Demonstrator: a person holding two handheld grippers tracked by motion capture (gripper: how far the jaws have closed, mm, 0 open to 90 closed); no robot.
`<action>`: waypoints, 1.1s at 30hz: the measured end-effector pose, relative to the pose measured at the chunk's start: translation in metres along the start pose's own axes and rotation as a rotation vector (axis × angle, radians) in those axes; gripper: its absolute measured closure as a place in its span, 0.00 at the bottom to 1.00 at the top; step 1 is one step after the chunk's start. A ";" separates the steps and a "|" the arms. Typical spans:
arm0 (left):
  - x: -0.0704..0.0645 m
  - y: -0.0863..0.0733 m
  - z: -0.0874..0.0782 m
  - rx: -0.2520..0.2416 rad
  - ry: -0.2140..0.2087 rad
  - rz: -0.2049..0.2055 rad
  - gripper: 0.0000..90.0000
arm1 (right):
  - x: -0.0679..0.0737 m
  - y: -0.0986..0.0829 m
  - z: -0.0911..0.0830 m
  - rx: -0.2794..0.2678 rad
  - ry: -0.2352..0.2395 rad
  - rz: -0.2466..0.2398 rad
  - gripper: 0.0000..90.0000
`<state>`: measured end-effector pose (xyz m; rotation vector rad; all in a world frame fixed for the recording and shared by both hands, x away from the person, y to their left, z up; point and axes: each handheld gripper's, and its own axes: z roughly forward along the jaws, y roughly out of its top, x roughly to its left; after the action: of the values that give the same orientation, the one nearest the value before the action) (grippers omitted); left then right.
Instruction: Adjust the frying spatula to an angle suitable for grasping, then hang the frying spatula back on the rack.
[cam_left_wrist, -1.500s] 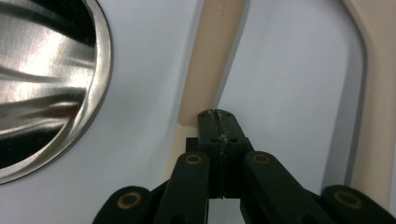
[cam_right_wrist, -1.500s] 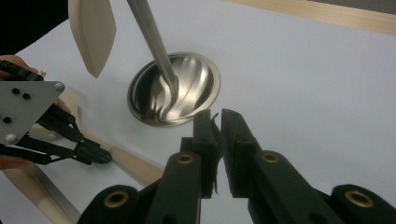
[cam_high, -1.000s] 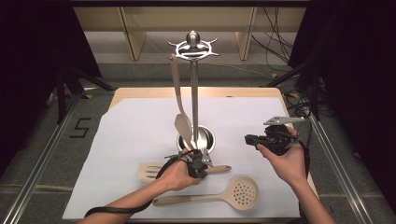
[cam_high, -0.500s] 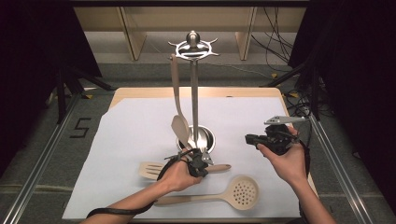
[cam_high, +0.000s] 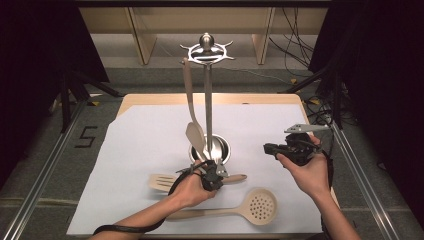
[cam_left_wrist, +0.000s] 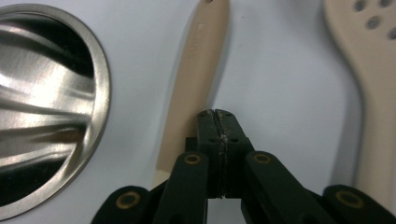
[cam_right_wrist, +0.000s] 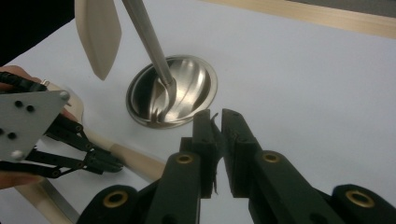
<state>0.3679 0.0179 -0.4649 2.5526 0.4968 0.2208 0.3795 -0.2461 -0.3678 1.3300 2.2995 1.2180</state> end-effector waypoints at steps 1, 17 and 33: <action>-0.001 0.000 -0.003 -0.004 -0.004 0.005 0.95 | -0.002 0.000 0.000 -0.019 -0.005 -0.012 0.94; 0.018 0.003 -0.027 0.030 0.031 0.101 0.66 | -0.012 -0.001 -0.004 -0.018 -0.005 0.011 0.92; 0.022 0.009 -0.014 0.186 -0.019 0.189 0.63 | -0.011 0.006 -0.002 -0.011 0.004 -0.024 0.92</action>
<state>0.3876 0.0259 -0.4475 2.7829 0.2791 0.2271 0.3888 -0.2545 -0.3646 1.2935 2.3017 1.2256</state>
